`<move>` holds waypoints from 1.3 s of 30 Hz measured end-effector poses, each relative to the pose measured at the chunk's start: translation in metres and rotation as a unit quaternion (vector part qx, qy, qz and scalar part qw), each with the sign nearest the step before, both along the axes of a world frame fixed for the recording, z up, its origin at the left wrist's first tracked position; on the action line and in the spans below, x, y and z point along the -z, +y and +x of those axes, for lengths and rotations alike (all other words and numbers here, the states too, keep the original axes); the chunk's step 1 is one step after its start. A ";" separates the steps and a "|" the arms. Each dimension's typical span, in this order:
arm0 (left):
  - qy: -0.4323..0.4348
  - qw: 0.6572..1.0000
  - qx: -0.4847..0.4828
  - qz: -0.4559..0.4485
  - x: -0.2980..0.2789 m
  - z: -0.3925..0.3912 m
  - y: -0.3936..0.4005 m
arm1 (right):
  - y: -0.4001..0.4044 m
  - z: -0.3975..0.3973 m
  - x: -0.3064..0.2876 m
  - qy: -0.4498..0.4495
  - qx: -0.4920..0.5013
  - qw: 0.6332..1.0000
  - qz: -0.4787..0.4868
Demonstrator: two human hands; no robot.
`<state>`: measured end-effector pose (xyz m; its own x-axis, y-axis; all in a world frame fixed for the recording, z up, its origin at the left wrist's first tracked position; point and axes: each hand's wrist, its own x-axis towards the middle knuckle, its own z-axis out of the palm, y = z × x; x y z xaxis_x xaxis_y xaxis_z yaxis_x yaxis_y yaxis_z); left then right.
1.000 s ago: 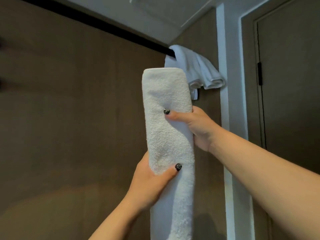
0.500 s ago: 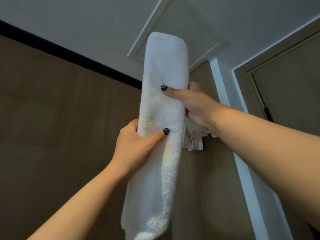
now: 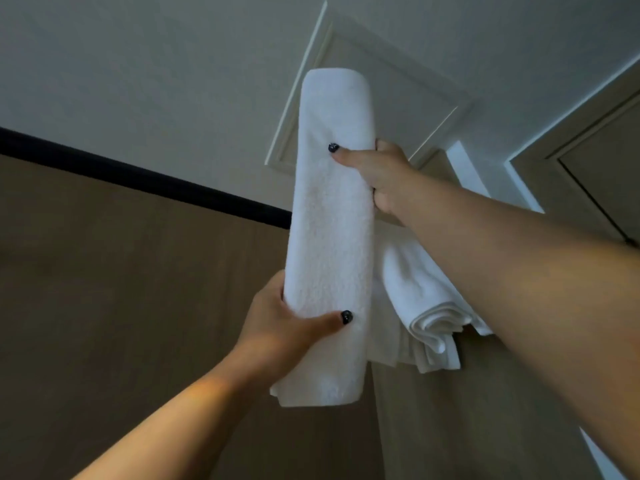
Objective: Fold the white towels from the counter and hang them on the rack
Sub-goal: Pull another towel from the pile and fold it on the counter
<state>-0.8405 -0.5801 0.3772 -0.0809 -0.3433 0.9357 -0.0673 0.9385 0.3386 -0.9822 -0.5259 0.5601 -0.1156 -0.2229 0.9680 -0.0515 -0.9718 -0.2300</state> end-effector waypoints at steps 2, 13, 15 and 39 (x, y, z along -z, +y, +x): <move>-0.001 1.000 -0.015 -0.007 -0.004 -0.003 -0.005 | -0.008 -0.003 -0.012 -0.020 0.010 1.000 0.001; 0.051 0.996 -0.050 -0.055 -0.004 -0.025 -0.037 | -0.064 0.014 -0.045 0.105 0.273 0.956 0.031; 0.060 0.995 -0.055 -0.063 -0.002 -0.027 -0.040 | -0.063 0.020 -0.049 0.174 0.372 0.912 0.017; -0.005 0.980 -0.199 0.002 -0.038 -0.013 -0.049 | -0.037 0.029 -0.013 0.413 0.287 0.859 0.096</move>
